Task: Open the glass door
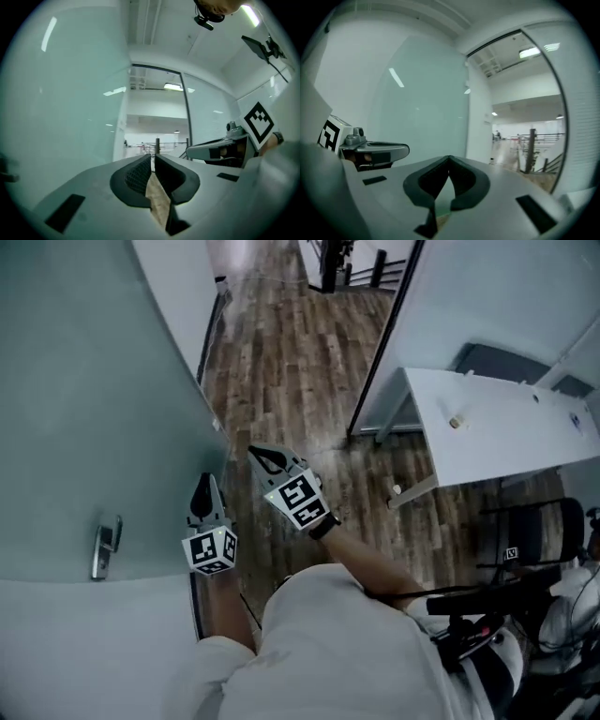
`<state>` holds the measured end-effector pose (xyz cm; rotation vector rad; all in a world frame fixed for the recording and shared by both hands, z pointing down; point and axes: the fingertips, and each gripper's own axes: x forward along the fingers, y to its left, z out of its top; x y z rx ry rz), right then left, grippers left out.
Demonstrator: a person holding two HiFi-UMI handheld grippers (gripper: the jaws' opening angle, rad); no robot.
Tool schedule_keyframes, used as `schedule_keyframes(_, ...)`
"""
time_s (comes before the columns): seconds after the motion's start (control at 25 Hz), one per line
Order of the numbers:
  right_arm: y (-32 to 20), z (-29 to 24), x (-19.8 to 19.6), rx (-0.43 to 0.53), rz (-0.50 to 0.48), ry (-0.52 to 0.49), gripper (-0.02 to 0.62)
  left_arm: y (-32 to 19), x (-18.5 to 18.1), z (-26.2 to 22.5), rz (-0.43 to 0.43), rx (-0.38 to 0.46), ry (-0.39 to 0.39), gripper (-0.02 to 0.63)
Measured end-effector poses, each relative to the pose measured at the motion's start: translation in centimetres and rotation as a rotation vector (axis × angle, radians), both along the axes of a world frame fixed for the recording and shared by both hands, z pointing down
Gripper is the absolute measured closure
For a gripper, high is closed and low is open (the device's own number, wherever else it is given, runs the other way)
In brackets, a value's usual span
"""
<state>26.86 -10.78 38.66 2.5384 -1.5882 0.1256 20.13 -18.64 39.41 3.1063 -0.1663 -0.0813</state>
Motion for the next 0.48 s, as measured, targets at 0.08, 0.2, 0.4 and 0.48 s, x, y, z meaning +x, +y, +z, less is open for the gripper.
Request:
schedule_keyframes(0.08, 10.6, -2.9, 2.8, 0.023, 0.157, 0.034, 0.592, 9.6, 4.6, -3.2, 0.138, 0.012, 0.032, 0.603)
schedule_keyframes(0.2, 19.8, -4.0, 6.0, 0.044, 0.340, 0.066, 0.592, 18.0, 10.0, -4.7, 0.285, 0.014, 0.062, 0.603)
schedule_keyframes(0.4, 31.8, -5.1, 6.8, 0.131, 0.538, 0.090, 0.592, 29.9, 12.7, -5.2, 0.461, 0.053, 0.082, 0.603)
schedule_keyframes(0.48, 35.0, -4.9, 6.2, 0.153, 0.591, 0.099, 0.592, 33.4, 12.3, -4.9, 0.511, 0.070, 0.081, 0.603)
